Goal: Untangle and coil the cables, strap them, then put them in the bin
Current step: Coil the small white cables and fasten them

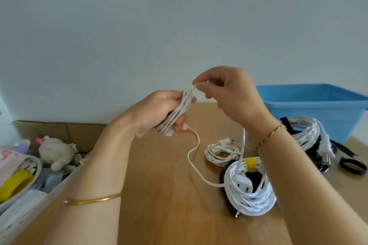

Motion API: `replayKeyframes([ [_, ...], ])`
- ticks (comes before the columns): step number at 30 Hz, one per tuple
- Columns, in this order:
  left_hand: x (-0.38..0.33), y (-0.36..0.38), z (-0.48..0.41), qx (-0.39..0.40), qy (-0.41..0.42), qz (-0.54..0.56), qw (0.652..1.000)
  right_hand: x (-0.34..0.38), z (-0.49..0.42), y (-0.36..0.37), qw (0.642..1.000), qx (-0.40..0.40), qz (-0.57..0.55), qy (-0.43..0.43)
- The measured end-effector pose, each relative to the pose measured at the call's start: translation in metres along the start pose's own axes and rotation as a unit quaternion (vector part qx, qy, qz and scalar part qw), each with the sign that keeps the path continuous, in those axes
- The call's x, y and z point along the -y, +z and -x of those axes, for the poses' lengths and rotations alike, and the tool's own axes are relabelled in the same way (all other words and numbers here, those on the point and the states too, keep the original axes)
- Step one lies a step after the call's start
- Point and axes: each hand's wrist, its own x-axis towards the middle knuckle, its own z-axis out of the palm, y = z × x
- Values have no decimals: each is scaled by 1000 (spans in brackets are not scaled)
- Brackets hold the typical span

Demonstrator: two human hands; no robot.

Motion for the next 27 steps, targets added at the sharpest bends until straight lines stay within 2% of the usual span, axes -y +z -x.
replayKeyframes([
  [4,-1,-7,5,93,21,143,985,-12,0,5,999,-29,-39,24],
  [8,3,-9,0,153,56,240,957,-14,4,16,990,25,-110,81],
  [11,1,-13,-2,174,106,363,909,-14,8,26,980,79,-142,116],
  [12,0,-14,-3,155,115,406,893,-14,10,30,978,102,-138,118],
  [14,-4,-15,-4,70,111,446,885,-14,13,39,974,145,-134,111],
  [17,-6,-15,-9,-47,106,454,883,-11,16,48,963,217,-107,116],
  [20,-2,-16,-13,-151,109,440,879,-9,18,49,936,300,-104,155],
  [24,7,-12,-20,-283,128,302,901,3,20,46,915,372,-66,145],
  [27,15,-11,-21,-326,142,135,925,12,18,38,919,371,-41,122],
])
